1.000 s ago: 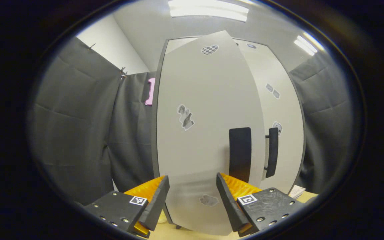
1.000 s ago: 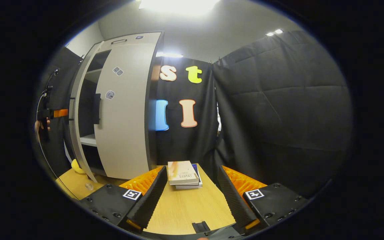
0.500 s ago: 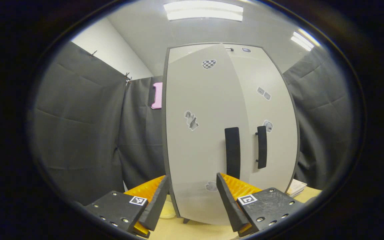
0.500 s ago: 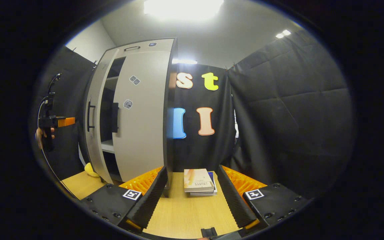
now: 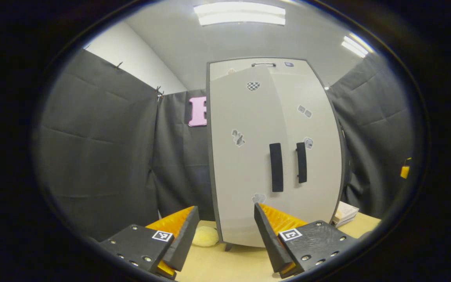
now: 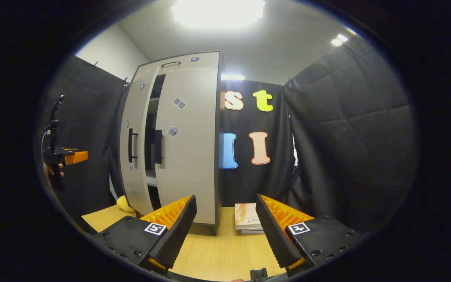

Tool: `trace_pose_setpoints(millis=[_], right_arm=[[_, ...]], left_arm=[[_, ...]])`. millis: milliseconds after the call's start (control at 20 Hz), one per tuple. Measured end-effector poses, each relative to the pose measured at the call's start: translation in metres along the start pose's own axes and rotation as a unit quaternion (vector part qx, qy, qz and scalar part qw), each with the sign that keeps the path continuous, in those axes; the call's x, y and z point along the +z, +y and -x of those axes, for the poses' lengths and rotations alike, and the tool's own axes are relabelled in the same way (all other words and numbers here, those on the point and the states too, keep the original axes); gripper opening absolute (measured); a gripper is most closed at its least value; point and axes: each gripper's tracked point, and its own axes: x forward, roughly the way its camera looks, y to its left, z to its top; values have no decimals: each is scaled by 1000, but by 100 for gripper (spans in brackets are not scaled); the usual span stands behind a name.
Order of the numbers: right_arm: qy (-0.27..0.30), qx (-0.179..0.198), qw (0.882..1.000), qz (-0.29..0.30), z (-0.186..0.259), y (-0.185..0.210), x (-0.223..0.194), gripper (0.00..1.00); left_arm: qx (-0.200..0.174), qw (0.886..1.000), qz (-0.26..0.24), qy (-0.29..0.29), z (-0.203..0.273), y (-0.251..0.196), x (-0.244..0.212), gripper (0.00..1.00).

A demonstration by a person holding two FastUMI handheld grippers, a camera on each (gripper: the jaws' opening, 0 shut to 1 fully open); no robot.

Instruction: Grasp the bottle in the cabinet with the left hand and place it on the coaster, then close the right door with the right hand and the left door with the left hand.

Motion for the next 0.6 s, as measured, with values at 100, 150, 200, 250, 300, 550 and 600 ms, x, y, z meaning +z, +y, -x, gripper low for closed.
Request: trace_pose_setpoints(millis=[100, 150, 200, 250, 300, 550, 600], right_arm=[[-6, 3, 1000, -2, 10, 15, 9, 96], [-9, 0, 1000, 1, 14, 18, 12, 96], [-10, -6, 1000, 3, 19, 19, 14, 97], [-12, -7, 1000, 1, 24, 22, 16, 97], [-14, -6, 1000, 0, 29, 27, 17, 96], [-21, -15, 1000, 10, 48, 35, 25, 96], [-22, -15, 1000, 8, 51, 37, 25, 96]], left_arm=[[0, 1000, -8, 2, 18, 16, 2, 84], [1, 1000, -10, 0, 23, 21, 4, 84], [1, 1000, -11, -2, 29, 26, 5, 83], [0, 1000, -11, -4, 35, 30, 8, 83], [0, 1000, -13, -6, 41, 35, 8, 84], [0, 1000, -27, -10, 68, 52, 10, 84], [-1, 1000, -26, -10, 74, 53, 10, 84]])
